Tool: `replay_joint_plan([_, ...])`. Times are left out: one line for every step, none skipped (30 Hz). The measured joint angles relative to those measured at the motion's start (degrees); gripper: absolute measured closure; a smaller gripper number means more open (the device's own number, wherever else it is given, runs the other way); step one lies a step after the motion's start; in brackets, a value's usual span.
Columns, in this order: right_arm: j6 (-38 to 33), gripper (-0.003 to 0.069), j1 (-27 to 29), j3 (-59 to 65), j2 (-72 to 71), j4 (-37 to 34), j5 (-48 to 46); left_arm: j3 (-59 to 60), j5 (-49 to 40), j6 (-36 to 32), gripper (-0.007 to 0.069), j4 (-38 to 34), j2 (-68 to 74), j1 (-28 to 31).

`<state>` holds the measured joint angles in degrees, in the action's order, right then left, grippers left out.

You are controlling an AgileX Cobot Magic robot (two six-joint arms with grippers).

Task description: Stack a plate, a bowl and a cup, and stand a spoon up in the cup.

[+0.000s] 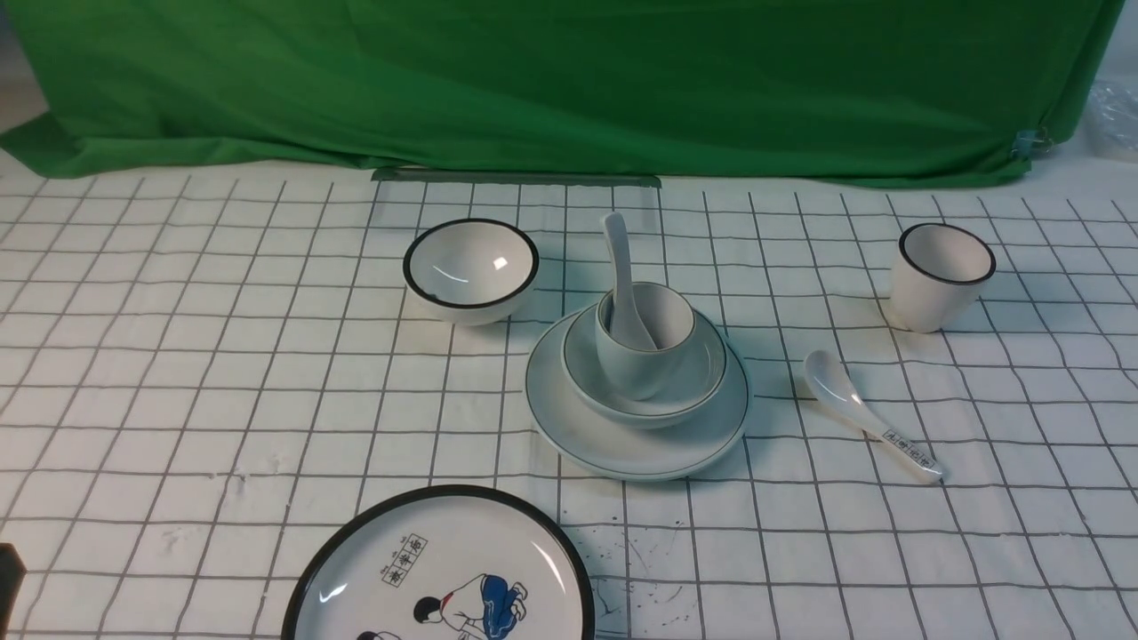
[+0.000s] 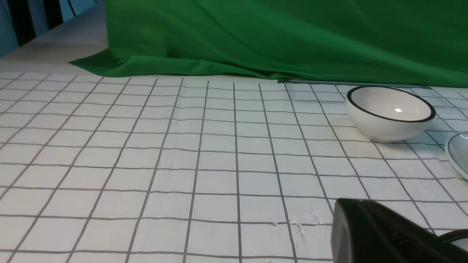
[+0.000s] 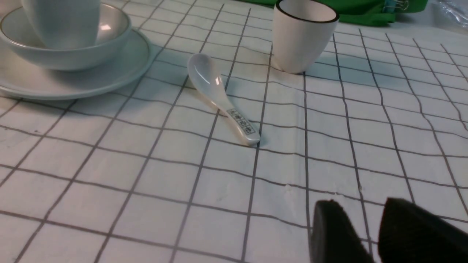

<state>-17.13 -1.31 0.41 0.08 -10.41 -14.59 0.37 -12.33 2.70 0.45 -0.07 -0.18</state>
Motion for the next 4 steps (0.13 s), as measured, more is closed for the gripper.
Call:
replay_joint_plan([0.0,0.0422,0.0,0.0,0.0,0.0,0.0,0.0,0.0,0.0,0.0622,0.0,0.0,0.0])
replay_joint_plan([0.0,0.0422,0.0,0.0,0.0,0.0,0.0,0.0,0.0,0.0,0.0622,0.0,0.0,0.0])
replay_joint_plan([0.0,0.0422,0.0,0.0,0.0,0.0,0.0,0.0,0.0,0.0,0.0622,0.0,0.0,0.0])
replay_joint_plan([0.0,0.0422,0.0,0.0,0.0,0.0,0.0,0.0,0.0,0.0,0.0622,0.0,0.0,0.0])
